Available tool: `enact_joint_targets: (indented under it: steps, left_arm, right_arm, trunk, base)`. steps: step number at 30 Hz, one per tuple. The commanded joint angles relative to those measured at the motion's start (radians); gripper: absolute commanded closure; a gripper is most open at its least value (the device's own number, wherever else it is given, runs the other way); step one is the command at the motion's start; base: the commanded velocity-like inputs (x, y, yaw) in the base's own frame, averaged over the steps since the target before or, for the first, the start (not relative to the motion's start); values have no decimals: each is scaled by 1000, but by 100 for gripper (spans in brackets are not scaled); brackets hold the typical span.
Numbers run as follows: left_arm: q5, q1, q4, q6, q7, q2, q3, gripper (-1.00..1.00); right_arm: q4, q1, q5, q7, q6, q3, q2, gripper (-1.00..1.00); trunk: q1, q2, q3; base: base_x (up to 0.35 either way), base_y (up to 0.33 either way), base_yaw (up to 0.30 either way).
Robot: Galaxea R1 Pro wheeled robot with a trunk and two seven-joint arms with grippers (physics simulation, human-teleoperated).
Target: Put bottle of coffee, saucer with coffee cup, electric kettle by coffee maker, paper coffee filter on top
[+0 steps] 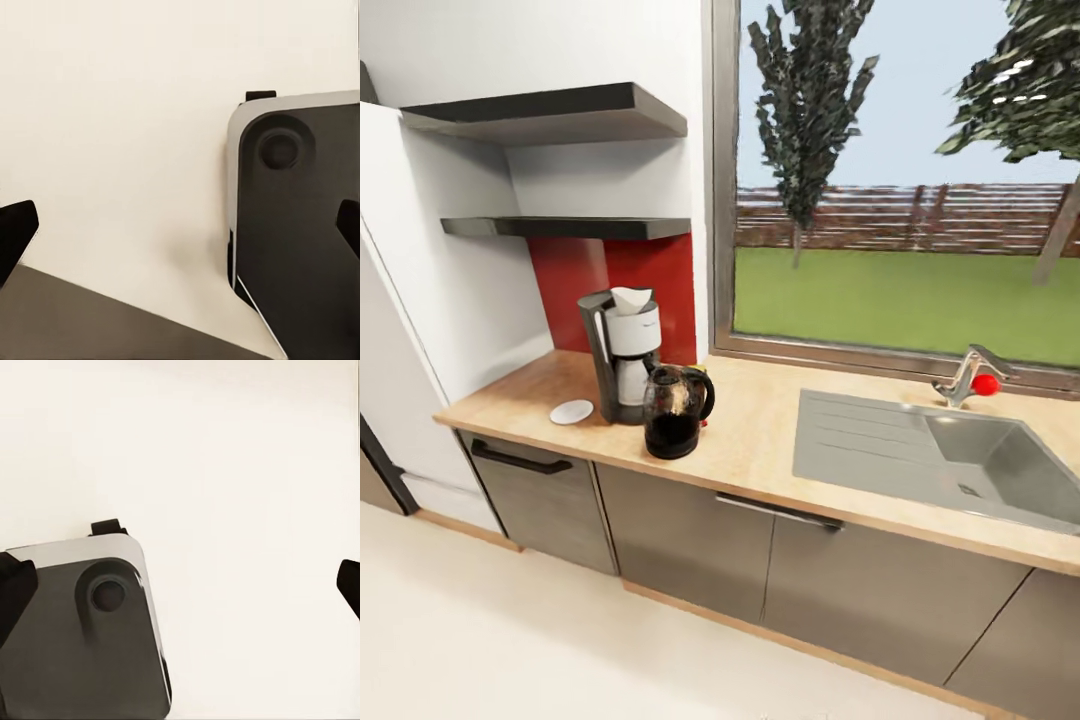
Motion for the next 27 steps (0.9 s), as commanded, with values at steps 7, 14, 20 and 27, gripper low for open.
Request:
enact_joint_targets:
  steps: [7, 14, 20, 27]
  left_arm:
    - [-15, -1, 1, -4, 7, -3, 3, -100]
    - [-15, -1, 0, -2, 8, -5, 2, -100]
    - [-15, -1, 1, 1, 9, -4, 2, -100]
    - [-15, -1, 1, 4, 9, -3, 2, -100]
  right_arm:
    - [1, 1, -10, -1, -7, 1, -2, -100]
    - [0, 1, -10, -1, -7, 1, -1, -100]
    - [0, 1, -10, -1, -7, 2, 3, -100]
    - [0, 1, -6, -2, -7, 2, 6, -100]
  trunk:
    - [0, -2, -2]
    - [0, -2, -5]
    - [0, -2, -8]
    - [0, -2, -9]
  base:
    - [0, 0, -300]
    - [48, -42, -299]
    - [148, -211, -282]
    - [156, -231, -63]
